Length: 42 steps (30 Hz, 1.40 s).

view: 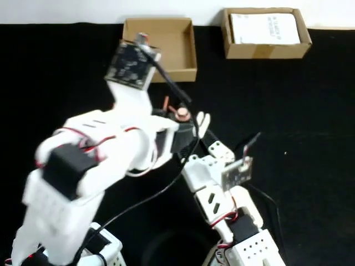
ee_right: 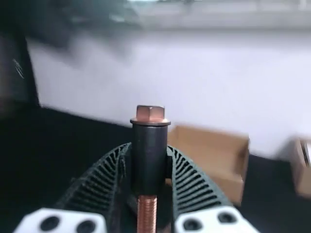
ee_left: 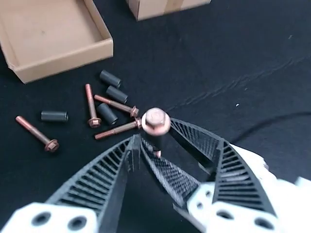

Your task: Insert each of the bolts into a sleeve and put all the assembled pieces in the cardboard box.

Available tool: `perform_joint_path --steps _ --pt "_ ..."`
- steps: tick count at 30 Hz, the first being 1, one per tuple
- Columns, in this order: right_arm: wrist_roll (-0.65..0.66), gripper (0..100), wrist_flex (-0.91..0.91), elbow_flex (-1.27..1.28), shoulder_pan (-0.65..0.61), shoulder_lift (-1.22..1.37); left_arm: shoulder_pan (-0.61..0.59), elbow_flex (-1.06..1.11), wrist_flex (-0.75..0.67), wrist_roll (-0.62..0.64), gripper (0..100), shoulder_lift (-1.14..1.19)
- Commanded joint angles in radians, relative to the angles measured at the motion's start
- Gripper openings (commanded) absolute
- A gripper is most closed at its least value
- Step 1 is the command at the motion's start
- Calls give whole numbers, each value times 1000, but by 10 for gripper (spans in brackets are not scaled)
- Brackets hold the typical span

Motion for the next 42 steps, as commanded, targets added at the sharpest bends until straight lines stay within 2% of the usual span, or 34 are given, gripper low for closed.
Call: perform_joint_path --steps 1,5,9,12,16,21,29,34,38,41,42 --pt "-66 6 93 -139 47 4 2 -242 81 6 232 -1" --pt "-69 6 120 -271 50 147 -44 -377 98 5 166 -1" --pt "-69 6 15 -417 84 380 -249 -378 98 3 96 4" --pt "-69 6 -64 -542 119 596 -407 -292 98 -3 69 -1" --pt "-69 6 -237 -731 162 931 -506 -81 100 -106 66 -2" --pt "-68 6 -375 -1038 171 1366 -516 163 91 -242 66 -1" --pt "-68 6 -372 -1630 173 1952 -522 395 -5 -253 69 -1" --pt "-72 6 -369 -1888 177 2163 -524 403 -2 -253 69 -1" --pt "-74 6 -367 -1988 186 2261 -524 404 -5 -253 69 -1" --pt "-86 6 -252 -2025 211 2292 -522 404 -8 -253 69 4" --pt "-127 6 -202 -2045 225 2298 -522 406 -8 -253 69 5"
